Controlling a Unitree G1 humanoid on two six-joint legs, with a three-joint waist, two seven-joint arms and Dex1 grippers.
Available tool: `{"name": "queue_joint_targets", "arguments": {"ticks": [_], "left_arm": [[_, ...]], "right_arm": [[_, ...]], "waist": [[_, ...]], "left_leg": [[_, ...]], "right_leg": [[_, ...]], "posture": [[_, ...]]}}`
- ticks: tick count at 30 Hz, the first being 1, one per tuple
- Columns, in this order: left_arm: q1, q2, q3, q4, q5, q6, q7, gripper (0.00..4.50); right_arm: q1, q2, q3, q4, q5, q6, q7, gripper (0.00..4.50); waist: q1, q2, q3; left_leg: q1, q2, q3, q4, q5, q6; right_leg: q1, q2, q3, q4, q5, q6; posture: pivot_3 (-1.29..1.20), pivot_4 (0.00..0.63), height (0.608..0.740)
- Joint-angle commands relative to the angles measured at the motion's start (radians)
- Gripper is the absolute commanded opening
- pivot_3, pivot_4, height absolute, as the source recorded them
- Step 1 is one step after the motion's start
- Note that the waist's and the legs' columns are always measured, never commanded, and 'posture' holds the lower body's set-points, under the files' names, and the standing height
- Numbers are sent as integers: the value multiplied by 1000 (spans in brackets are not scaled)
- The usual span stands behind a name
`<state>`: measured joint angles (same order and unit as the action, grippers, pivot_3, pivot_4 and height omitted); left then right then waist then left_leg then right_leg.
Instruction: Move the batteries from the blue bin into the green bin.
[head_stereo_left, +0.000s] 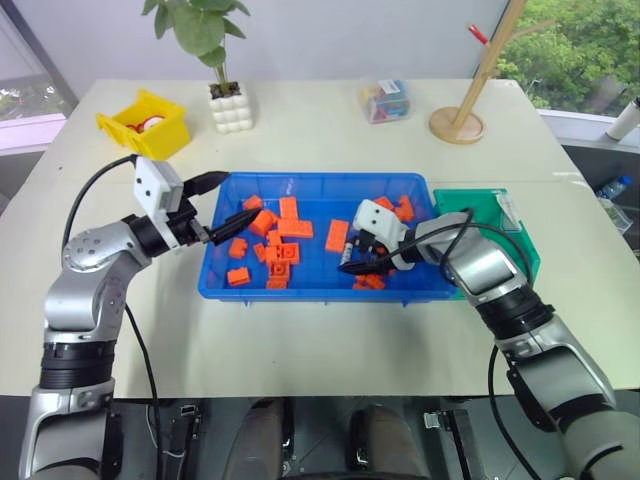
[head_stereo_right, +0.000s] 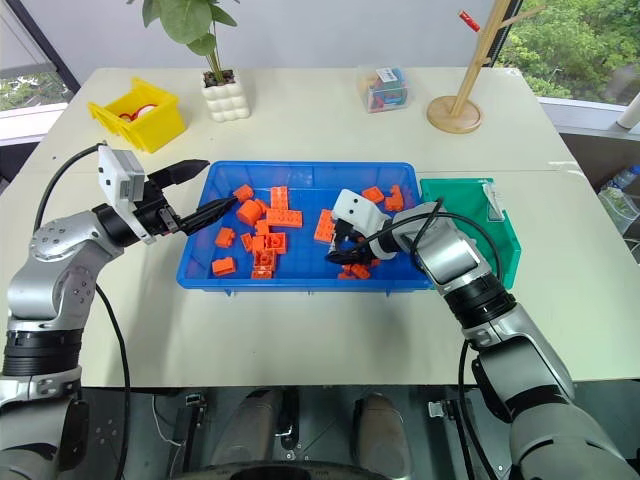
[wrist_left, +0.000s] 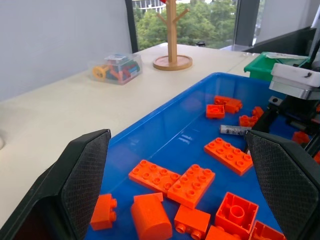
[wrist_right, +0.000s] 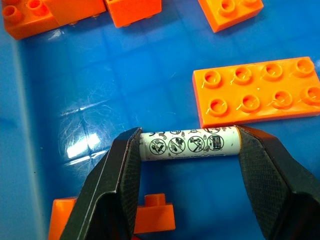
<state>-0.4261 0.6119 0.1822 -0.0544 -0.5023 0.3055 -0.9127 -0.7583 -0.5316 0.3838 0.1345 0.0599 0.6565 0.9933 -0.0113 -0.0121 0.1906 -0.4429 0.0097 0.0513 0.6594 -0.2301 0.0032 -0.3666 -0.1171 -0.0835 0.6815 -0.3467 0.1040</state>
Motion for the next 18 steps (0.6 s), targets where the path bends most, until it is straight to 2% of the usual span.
{"name": "queue_joint_targets", "arguments": {"ticks": [1,9,13,18], "left_arm": [[-10,24,15,-35,-42,11,-45,4500],[-135,46,-61,66,-59,21,-235,4500],[-216,33,-116,137,-63,34,-335,4500],[-304,-1,-177,224,-51,30,-433,4500]], "right_arm": [[-64,-35,-60,-49,5,31,-1,2243],[-193,-158,-201,-119,55,133,10,2243],[-157,-270,-247,-160,57,159,18,2243],[-28,-413,-330,-234,80,204,25,2243]], "waist": [[0,0,0],[5,0,0],[5,0,0],[4,0,0]], "left_leg": [[0,0,0,0,0,0],[-1,0,0,0,0,0],[-1,-1,1,1,0,1],[-1,-1,1,1,-1,1]], "right_leg": [[0,0,0,0,0,0],[0,0,0,0,0,0],[0,0,0,0,0,0],[0,0,0,0,0,0]], "posture": [[0,150,739],[0,150,739],[0,150,739],[0,150,739]]}}
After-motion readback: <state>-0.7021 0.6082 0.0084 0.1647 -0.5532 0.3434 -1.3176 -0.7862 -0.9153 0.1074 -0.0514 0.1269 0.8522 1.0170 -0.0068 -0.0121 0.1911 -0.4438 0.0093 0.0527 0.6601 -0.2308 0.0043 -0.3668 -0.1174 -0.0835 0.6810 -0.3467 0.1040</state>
